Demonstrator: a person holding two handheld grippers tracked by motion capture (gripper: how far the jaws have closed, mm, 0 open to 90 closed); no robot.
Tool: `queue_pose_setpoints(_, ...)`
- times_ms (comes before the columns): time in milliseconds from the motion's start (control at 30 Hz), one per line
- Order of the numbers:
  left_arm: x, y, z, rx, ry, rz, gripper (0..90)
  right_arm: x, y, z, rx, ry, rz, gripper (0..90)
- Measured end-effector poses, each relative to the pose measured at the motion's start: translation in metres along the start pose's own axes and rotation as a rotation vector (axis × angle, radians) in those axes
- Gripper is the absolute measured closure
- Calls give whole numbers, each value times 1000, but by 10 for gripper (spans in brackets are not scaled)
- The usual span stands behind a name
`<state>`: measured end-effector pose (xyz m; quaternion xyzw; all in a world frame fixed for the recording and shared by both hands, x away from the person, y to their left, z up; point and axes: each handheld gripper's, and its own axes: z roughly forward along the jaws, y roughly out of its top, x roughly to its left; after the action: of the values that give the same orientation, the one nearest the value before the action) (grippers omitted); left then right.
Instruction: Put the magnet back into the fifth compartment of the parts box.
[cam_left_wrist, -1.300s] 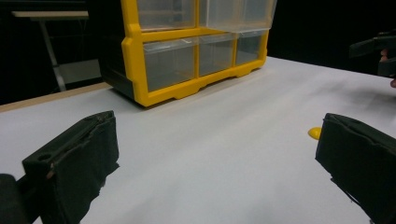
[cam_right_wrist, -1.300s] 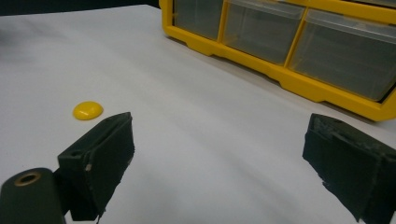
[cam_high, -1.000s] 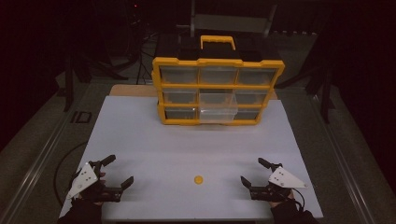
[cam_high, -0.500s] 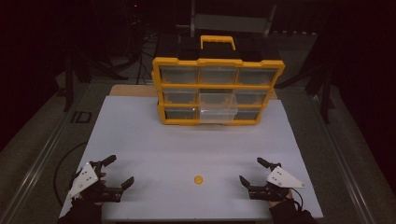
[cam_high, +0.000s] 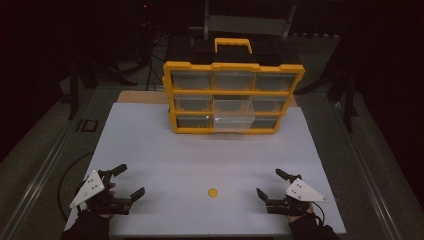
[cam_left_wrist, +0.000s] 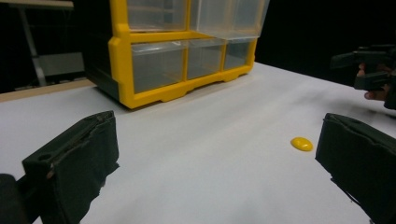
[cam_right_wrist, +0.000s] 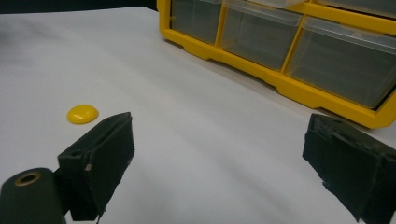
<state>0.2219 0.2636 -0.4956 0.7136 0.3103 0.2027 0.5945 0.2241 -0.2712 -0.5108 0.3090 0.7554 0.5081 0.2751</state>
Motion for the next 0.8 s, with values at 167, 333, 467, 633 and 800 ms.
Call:
queue_pose_setpoints(167, -4, 9, 5, 12, -14, 25, 1, 0, 0, -1, -2, -4, 0, 89)
queue_pose_setpoints(333, -10, 19, 14, 38, -35, 54, 0, 1, 1, 0, -3, -2, 0, 89)
queue_pose_setpoints(467, -12, 25, 21, 50, -48, 59, 1, 1, 1, 0, -3, 6, 4, 89)
queue_pose_setpoints(633, -15, 33, 30, 64, -72, 69, 0, 1, 1, -1, -4, 8, 3, 89)
queue_pose_setpoints(800, -19, 37, 40, 83, -95, 69, 0, 1, 1, 0, -3, 11, 3, 89)
